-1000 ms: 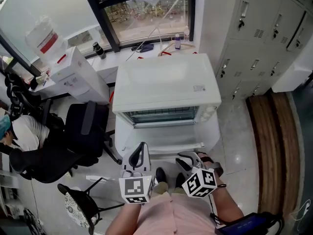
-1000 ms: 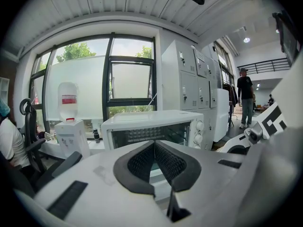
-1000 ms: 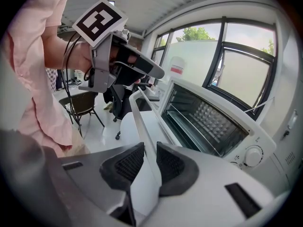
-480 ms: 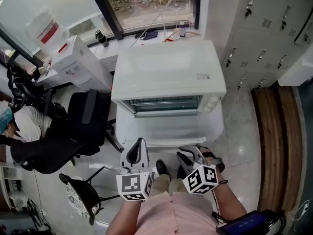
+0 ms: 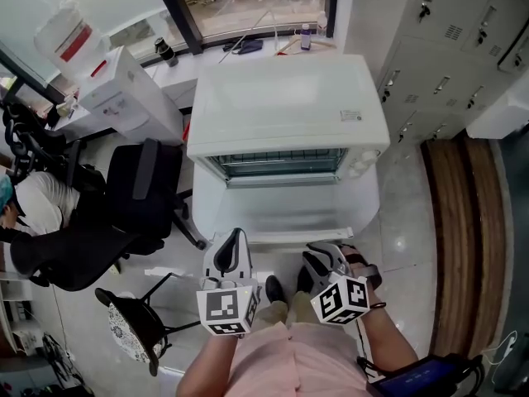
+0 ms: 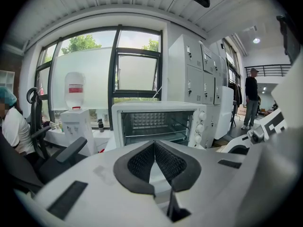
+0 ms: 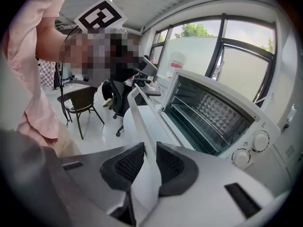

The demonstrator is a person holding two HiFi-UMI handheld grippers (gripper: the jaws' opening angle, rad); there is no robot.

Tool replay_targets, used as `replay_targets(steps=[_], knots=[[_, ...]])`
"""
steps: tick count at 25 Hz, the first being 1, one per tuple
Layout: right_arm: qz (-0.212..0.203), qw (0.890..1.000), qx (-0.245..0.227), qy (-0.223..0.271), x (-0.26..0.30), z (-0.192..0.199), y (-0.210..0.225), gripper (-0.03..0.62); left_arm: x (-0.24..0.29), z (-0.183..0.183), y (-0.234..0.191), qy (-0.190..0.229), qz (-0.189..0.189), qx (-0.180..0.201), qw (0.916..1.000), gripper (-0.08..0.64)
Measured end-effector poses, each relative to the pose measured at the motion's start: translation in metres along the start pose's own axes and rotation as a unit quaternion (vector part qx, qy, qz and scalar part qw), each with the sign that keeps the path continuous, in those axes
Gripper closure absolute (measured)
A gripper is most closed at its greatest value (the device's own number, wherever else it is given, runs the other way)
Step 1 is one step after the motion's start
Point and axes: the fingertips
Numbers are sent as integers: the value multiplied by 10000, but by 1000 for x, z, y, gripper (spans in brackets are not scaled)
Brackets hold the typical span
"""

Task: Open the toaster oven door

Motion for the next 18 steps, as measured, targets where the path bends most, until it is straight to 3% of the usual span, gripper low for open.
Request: replay_targets(steps=[18], knots=[[631,9978,123,-136,12,17,-19,474,-2,38,-10,-329,167,-45,9993,546]])
Point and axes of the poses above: the fingertips, and each gripper's own axes: x forward along the fingers, y to its right, z out of its underside, and after that the axes turned 5 degrees about x, right-handed
